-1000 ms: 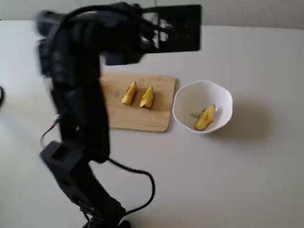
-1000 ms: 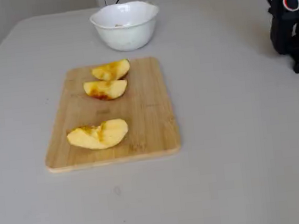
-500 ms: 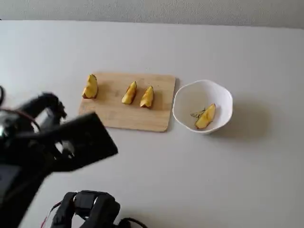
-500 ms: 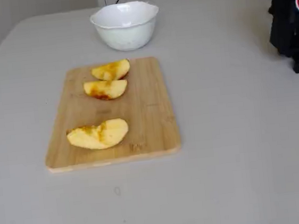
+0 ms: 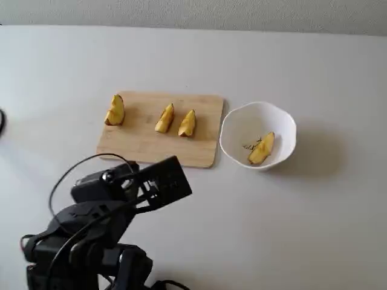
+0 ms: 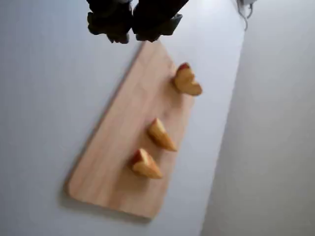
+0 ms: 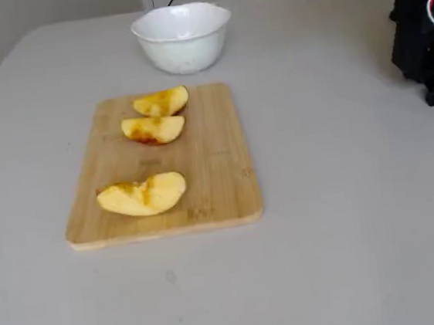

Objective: Pick up the third from the right apple slice from the cutting board and place it into the bowl

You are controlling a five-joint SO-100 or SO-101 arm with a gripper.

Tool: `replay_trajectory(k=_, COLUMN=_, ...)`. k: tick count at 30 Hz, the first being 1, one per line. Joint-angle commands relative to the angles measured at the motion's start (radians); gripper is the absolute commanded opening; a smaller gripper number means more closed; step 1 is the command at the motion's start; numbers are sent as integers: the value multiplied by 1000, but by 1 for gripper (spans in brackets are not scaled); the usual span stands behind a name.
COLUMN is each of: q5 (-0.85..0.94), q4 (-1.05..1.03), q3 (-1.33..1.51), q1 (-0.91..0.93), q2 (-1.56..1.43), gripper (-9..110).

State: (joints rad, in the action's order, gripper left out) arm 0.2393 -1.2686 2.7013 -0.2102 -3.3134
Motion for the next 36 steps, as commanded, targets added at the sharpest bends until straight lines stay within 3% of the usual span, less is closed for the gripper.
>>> replay_trajectory(k=1, q5=-21, q4=43, q3=94, q1=17, q2=-12, gripper=0)
replay_trajectory(k=18, q5=-135, q4=170, q3=339, q1=12, q2=-12, gripper=0)
replay_trajectory(k=36, q5=-184, q4=170, q3=339, q1=67, q2=-12, gripper=0)
